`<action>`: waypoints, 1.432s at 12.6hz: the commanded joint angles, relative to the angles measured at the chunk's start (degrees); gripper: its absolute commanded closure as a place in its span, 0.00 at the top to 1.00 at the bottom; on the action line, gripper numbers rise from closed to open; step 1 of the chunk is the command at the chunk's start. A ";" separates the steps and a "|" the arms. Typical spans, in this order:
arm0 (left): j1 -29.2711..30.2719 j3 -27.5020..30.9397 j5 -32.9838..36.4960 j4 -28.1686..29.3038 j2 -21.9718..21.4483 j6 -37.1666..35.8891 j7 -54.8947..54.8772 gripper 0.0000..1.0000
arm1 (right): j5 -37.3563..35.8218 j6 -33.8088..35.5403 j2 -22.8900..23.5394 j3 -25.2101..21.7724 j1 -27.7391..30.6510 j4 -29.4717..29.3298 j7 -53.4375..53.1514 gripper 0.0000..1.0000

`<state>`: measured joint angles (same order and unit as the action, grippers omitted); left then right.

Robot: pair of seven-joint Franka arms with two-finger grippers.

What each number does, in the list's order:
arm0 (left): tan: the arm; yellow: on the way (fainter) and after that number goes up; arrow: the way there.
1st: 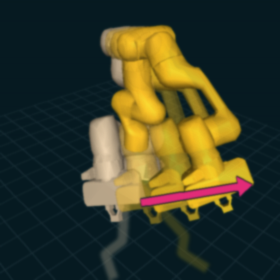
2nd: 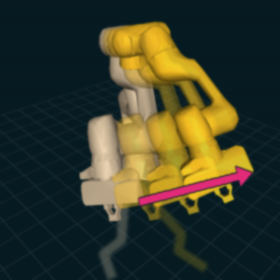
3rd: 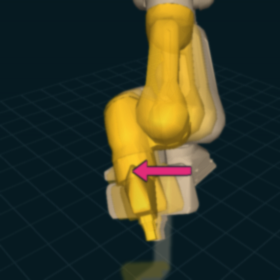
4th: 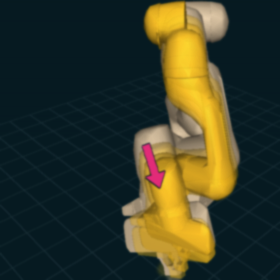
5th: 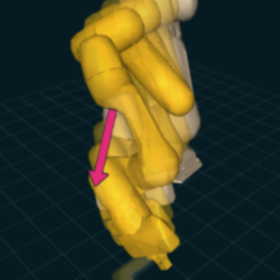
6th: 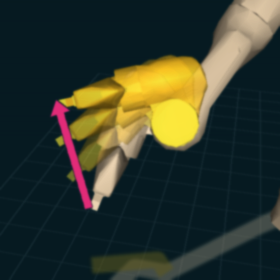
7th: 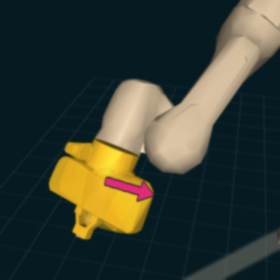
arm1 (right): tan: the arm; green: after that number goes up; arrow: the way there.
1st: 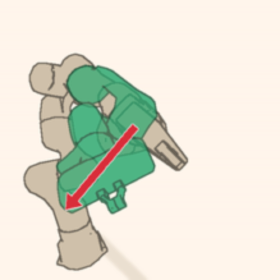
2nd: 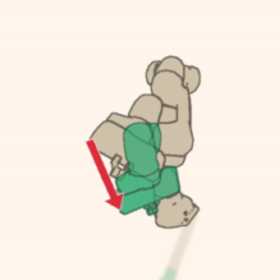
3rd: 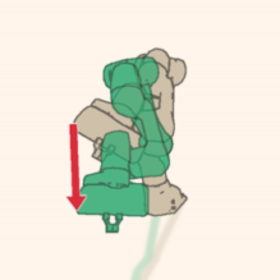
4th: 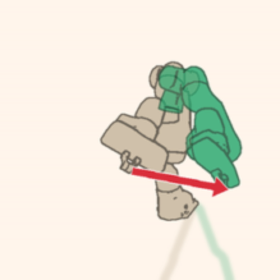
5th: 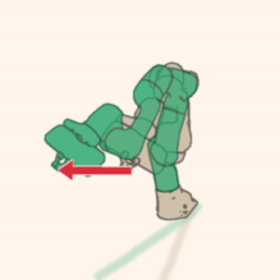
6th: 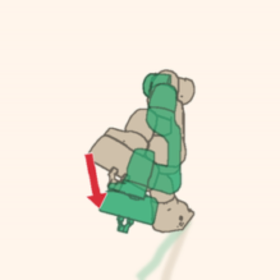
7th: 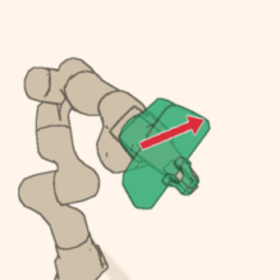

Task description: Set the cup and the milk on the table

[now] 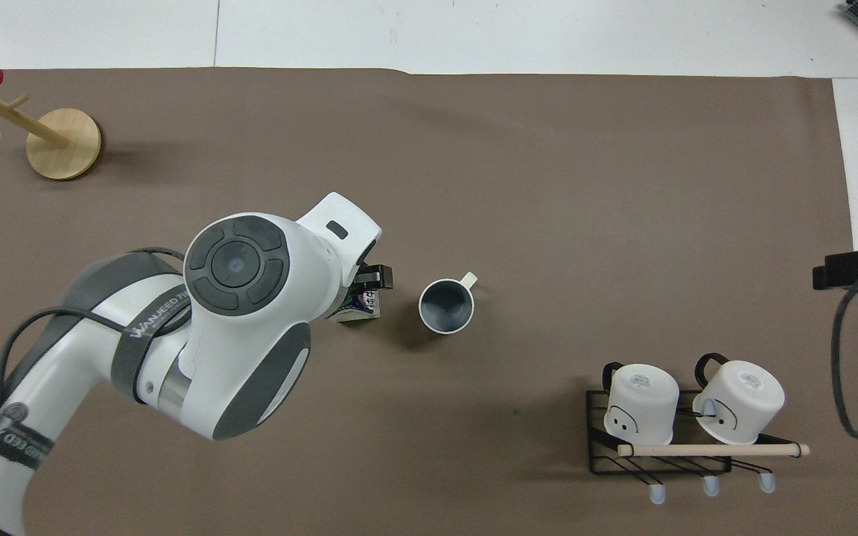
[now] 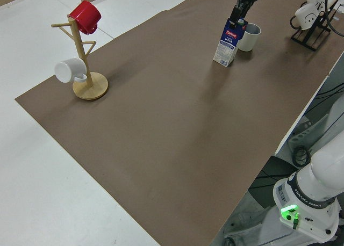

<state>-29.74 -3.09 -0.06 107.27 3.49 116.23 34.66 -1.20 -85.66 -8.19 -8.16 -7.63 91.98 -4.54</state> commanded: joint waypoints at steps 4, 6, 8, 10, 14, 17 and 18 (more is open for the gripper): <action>2.39 1.07 0.32 -5.76 -8.04 -16.36 0.06 1.00 | 0.14 0.93 0.11 -0.45 0.87 -0.67 2.08 1.00; 5.81 1.24 0.32 -5.85 -11.64 -21.37 -2.38 1.00 | 0.67 0.93 -0.50 -0.54 0.87 0.03 1.99 1.00; 11.52 1.24 0.32 -5.85 -14.55 -25.68 -13.94 1.00 | 0.67 0.93 -0.60 -0.45 0.87 0.04 1.90 1.00; 17.41 1.24 0.32 -5.93 -15.96 -28.32 -23.55 1.00 | 0.67 0.93 -0.68 -0.45 0.87 0.12 1.90 1.00; 22.44 1.42 0.41 -7.59 -16.67 -30.62 -26.66 1.00 | 0.67 1.02 -0.68 -0.45 0.87 0.21 1.90 1.00; 23.15 2.30 0.50 -8.75 -16.59 -31.32 -27.62 1.00 | 0.67 1.02 -0.77 -0.45 0.87 0.21 1.90 1.00; 22.89 2.21 0.50 -8.92 -16.50 -31.24 -27.63 1.00 | 0.67 1.02 -0.77 -0.45 0.87 0.21 1.90 1.00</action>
<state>-7.64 -0.28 -0.04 99.54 -13.01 86.65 8.08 -1.20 -85.50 -8.27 -8.71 -7.62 91.98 -4.51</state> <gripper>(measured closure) 0.000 0.000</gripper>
